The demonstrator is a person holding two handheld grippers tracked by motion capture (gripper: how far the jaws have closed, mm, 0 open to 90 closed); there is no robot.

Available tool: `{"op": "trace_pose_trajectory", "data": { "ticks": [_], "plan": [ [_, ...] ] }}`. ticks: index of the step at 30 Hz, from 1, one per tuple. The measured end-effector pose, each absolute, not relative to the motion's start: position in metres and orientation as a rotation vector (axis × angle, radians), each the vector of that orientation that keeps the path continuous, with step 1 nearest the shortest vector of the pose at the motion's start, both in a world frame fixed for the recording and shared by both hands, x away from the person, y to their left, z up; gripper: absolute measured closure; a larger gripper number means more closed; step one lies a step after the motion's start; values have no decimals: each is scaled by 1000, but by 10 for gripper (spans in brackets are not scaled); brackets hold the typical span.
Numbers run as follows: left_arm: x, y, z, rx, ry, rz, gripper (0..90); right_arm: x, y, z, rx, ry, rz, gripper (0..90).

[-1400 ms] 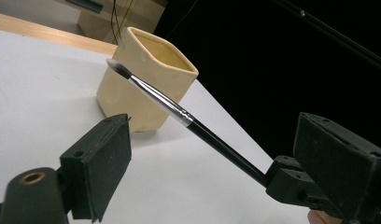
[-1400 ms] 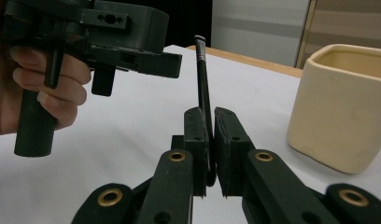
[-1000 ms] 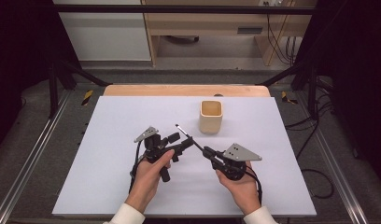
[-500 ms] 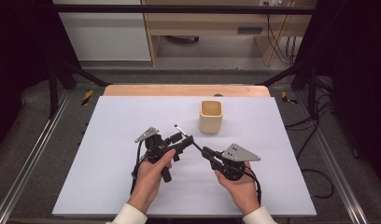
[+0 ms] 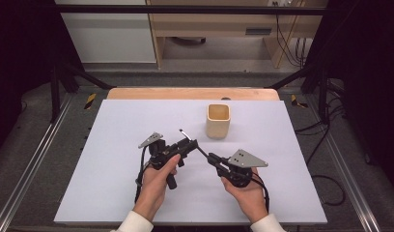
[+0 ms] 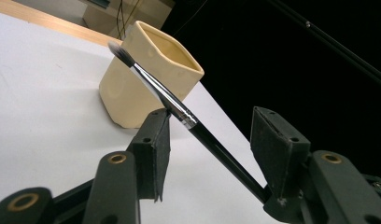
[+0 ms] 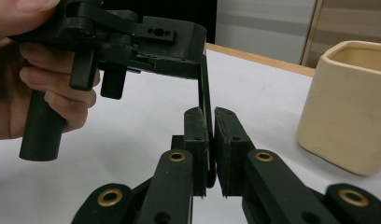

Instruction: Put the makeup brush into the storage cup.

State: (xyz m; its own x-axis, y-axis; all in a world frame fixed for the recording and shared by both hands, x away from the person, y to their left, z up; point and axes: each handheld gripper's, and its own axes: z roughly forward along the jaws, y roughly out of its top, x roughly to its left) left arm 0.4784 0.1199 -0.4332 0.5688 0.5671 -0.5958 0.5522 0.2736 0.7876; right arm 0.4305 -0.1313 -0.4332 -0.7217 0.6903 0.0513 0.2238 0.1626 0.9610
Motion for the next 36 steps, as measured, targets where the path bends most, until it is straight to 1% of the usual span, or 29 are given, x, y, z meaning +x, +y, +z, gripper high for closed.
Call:
{"op": "trace_pose_trajectory", "data": {
  "ticks": [1, 5, 16, 19, 20, 31, 36],
  "plan": [
    [478, 120, -433, 1366, 1056, 9, 485, 430, -131, -433, 864, 2049, 1580, 839],
    [479, 121, -434, 1357, 1056, -2, 558, 430, -131, -434, 862, 2055, 1579, 839],
    [479, 121, -435, 1342, 1088, -2, 574, 430, -128, -436, 859, 2067, 1573, 839],
    [479, 121, -435, 1337, 1090, -5, 592, 431, -128, -436, 856, 2074, 1570, 838],
    [479, 122, -436, 1331, 1091, -10, 612, 431, -127, -437, 857, 2074, 1569, 839],
    [479, 124, -436, 1336, 1096, 3, 628, 430, -125, -439, 854, 2086, 1563, 838],
    [479, 124, -436, 1327, 1103, 3, 662, 431, -124, -440, 856, 2090, 1562, 838]
  ]
}}
